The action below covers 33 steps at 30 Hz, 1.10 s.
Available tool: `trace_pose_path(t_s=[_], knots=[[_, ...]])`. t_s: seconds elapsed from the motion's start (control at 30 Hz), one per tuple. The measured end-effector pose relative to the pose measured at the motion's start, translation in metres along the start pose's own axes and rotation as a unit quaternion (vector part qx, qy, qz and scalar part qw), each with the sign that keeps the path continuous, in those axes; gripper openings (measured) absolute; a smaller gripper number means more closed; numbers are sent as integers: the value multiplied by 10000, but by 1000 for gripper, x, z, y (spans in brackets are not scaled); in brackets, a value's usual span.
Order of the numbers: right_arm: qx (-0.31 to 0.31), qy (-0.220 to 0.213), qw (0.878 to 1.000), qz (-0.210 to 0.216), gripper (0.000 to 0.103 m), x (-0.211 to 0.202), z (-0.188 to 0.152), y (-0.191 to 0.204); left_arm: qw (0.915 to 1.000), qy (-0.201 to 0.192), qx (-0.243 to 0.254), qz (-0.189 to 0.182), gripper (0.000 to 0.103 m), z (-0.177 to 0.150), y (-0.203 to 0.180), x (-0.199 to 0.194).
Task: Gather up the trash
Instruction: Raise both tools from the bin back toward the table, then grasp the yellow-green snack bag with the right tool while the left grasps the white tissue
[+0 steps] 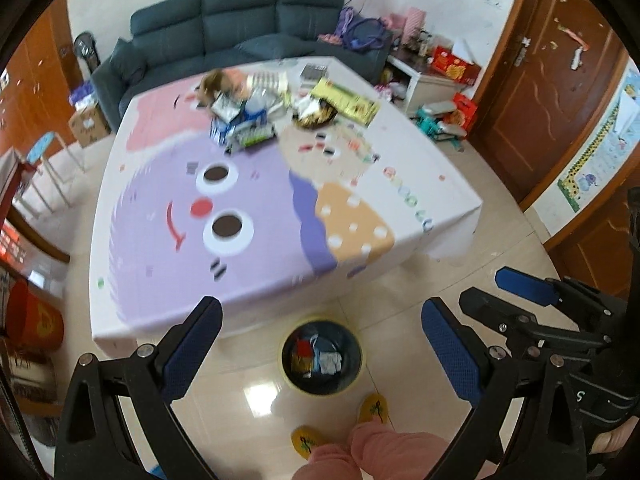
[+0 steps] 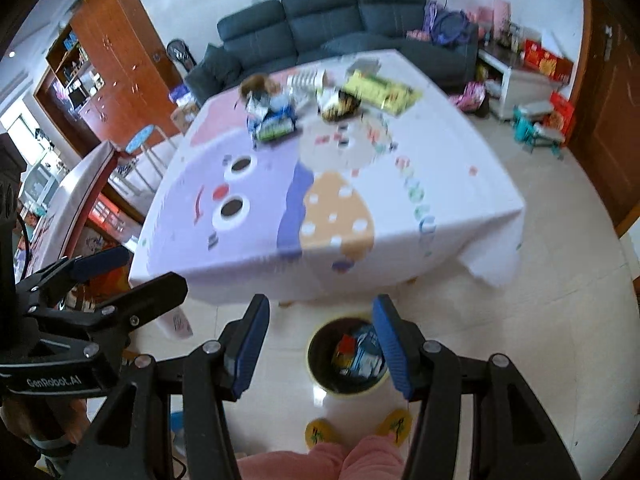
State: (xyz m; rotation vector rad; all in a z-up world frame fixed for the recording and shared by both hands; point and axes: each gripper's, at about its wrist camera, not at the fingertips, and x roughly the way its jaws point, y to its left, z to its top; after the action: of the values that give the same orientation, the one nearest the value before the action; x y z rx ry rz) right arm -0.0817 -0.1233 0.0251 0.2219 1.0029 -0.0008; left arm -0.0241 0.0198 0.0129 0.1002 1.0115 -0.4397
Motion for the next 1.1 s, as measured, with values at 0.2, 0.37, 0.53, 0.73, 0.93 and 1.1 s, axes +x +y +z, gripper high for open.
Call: trace_pose_path(t_s=[0.2, 0.37, 0.53, 0.73, 0.93, 1.1], knots=[[-36, -306, 9994, -179, 54, -12, 36, -5, 9993, -253, 269, -77, 99, 36, -11, -5], [-176, -506, 9984, -154, 54, -8, 76, -18, 9984, -481, 277, -78, 99, 76, -18, 0], [-324, -558, 9979, -6, 54, 20, 129, -43, 9990, -450, 20, 40, 99, 122, -18, 30], [-722, -353, 9964, 267, 56, 80, 206, -81, 9978, -242, -517, 335, 99, 184, -13, 94], [-1281, 103, 9903, 527, 68, 150, 274, -112, 9879, 277, -1462, 432, 99, 234, 5, 174], [-1933, 428, 9783, 606, 78, 216, 315, -120, 9739, 578, -2095, 654, 99, 255, 20, 230]])
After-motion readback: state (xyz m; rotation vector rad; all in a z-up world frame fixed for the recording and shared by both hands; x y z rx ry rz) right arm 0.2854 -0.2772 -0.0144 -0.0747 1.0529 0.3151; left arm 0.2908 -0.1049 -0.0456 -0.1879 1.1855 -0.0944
